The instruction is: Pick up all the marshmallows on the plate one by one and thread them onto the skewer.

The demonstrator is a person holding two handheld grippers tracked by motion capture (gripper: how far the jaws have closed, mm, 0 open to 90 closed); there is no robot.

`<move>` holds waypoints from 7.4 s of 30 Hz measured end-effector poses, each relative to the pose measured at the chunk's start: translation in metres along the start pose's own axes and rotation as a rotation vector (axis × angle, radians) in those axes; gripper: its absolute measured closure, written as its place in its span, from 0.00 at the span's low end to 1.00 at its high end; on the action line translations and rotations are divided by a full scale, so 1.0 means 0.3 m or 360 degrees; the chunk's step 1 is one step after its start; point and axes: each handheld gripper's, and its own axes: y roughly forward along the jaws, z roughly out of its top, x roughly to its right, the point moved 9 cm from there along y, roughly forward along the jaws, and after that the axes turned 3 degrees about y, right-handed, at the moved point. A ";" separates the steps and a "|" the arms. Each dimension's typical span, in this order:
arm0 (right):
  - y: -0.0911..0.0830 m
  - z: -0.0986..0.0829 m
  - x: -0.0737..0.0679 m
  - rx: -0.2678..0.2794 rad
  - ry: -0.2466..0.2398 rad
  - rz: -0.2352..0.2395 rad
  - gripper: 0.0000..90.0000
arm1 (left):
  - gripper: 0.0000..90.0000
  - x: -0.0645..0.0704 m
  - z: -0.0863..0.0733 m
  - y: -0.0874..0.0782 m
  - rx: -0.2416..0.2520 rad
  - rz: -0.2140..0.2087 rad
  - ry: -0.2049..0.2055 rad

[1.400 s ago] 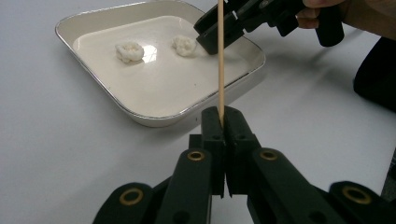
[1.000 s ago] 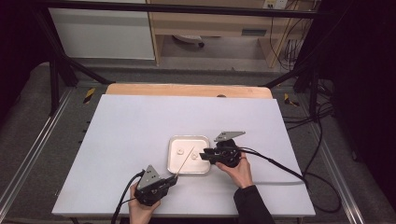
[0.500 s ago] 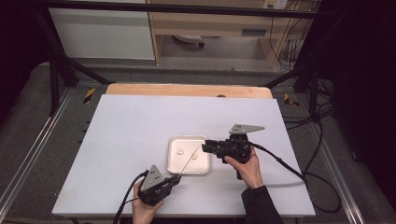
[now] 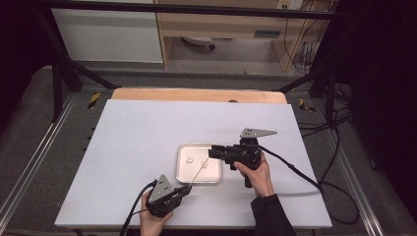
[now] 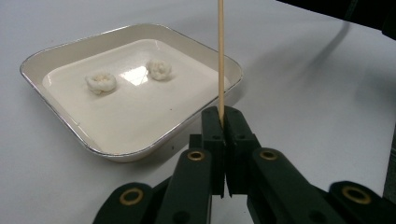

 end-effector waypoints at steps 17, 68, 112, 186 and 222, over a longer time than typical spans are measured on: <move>0.063 -0.082 -0.014 -0.0146 0.0020 0.0060 0.80 | 0.98 0.004 0.001 0.010 -0.0021 -0.0003 0.0028; 0.066 -0.188 0.066 -0.0359 -0.0311 -0.0397 0.10 | 0.98 -0.055 -0.010 -0.037 -0.0005 0.0090 -0.0104; 0.216 -0.203 0.159 -0.0495 -0.0433 -0.0402 0.79 | 0.98 -0.065 -0.026 -0.048 -0.0013 0.0089 -0.0123; 0.041 -0.003 -0.025 0.0012 0.0055 0.0090 0.83 | 0.98 -0.028 -0.014 -0.038 0.0029 0.0067 -0.0020; 0.071 -0.083 -0.062 -0.0137 0.0073 0.0193 0.89 | 0.99 -0.006 -0.035 -0.015 -0.0119 0.0049 0.0088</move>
